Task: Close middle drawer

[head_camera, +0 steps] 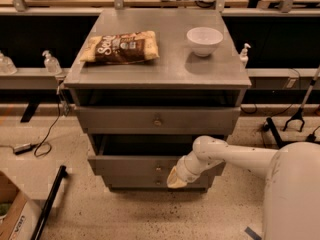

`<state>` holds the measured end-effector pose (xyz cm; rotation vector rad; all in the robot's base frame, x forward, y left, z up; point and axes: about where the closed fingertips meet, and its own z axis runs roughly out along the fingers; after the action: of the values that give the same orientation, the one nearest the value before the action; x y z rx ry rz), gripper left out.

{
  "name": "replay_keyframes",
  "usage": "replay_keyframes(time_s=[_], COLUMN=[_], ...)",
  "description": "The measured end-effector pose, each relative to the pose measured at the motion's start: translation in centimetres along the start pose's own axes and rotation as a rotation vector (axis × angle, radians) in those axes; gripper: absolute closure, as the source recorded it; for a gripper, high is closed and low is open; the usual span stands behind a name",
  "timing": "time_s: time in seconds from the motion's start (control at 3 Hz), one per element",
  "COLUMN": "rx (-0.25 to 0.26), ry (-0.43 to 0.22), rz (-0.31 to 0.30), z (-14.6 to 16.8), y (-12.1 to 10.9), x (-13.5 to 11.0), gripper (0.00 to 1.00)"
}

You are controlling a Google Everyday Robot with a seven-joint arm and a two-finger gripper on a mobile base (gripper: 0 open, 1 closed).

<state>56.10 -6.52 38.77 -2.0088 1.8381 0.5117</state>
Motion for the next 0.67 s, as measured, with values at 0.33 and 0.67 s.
replay_keyframes(time_s=[0.33,0.67], rx=[0.092,0.081], ry=[-0.024,-0.009], rz=[-0.043,-0.031], z=[-1.13,-0.30], y=[-6.04,-5.78], x=[-0.01,0.06], gripper=[1.00,1.00])
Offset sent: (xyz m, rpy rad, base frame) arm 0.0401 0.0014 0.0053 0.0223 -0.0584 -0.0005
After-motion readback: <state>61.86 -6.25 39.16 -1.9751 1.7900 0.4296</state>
